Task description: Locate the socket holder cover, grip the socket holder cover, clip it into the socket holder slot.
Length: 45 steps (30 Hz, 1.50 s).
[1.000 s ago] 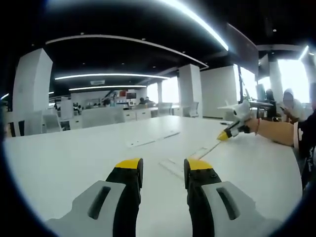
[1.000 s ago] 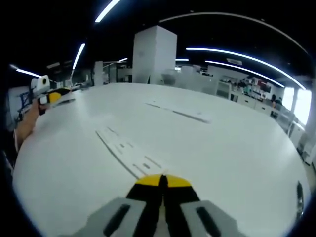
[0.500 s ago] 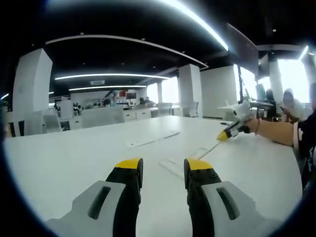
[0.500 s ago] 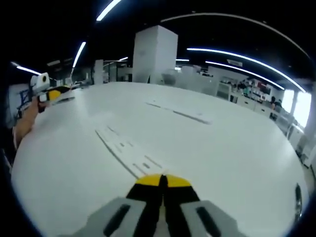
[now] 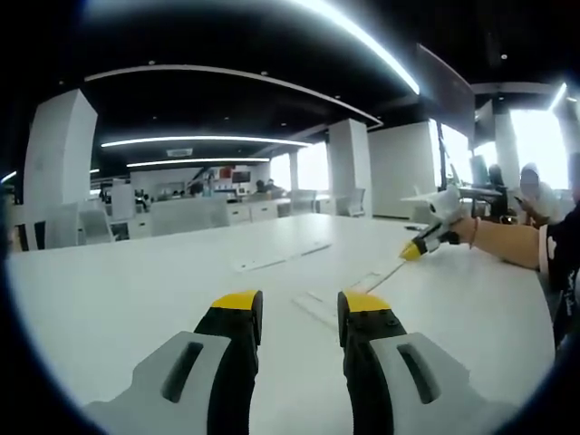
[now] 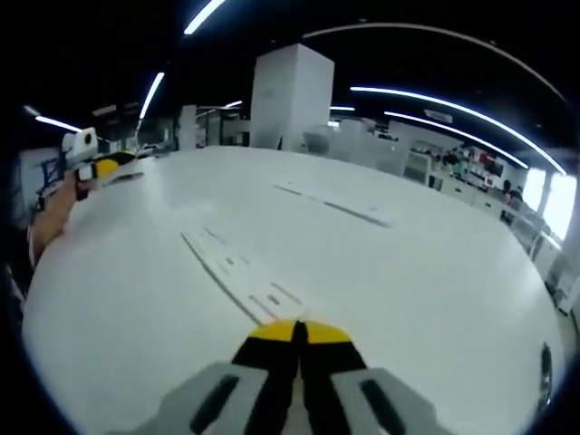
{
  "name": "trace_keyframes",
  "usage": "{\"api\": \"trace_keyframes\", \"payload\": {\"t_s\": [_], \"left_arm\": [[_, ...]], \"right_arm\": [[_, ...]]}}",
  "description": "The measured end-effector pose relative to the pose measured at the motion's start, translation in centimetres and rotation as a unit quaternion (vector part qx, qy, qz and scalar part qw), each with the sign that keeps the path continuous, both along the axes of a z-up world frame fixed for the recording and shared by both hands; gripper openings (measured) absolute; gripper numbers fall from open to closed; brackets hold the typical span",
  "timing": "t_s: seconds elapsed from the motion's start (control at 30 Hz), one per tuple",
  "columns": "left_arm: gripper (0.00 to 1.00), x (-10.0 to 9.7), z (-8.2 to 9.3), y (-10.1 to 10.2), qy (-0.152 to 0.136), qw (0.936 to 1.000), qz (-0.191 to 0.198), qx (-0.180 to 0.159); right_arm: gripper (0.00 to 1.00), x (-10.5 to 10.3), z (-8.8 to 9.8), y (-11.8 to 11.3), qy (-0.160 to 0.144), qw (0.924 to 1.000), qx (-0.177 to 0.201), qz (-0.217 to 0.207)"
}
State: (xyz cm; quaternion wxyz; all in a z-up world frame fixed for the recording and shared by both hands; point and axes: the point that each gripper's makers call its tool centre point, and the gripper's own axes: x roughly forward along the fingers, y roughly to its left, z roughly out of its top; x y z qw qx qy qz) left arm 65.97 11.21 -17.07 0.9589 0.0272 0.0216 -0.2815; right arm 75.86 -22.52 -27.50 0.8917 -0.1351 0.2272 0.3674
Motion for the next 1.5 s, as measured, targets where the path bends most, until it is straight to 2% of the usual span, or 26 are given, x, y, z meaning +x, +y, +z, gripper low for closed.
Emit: {"api": "trace_keyframes", "payload": {"t_s": [0.87, 1.3, 1.5], "left_arm": [[0.34, 0.0, -0.33, -0.3, 0.004, 1.0, 0.001, 0.003], [0.34, 0.04, 0.56, 0.23, -0.01, 0.9999, 0.01, -0.006], [0.34, -0.11, 0.45, 0.07, -0.011, 0.9999, 0.01, -0.005]], "right_arm": [[0.04, 0.07, 0.09, 0.14, -0.003, 0.9999, -0.002, 0.009], [0.04, 0.03, 0.09, 0.24, -0.008, 1.0, 0.0, 0.002], [0.04, 0.26, 0.14, 0.21, -0.01, 0.9999, -0.002, 0.002]]}}
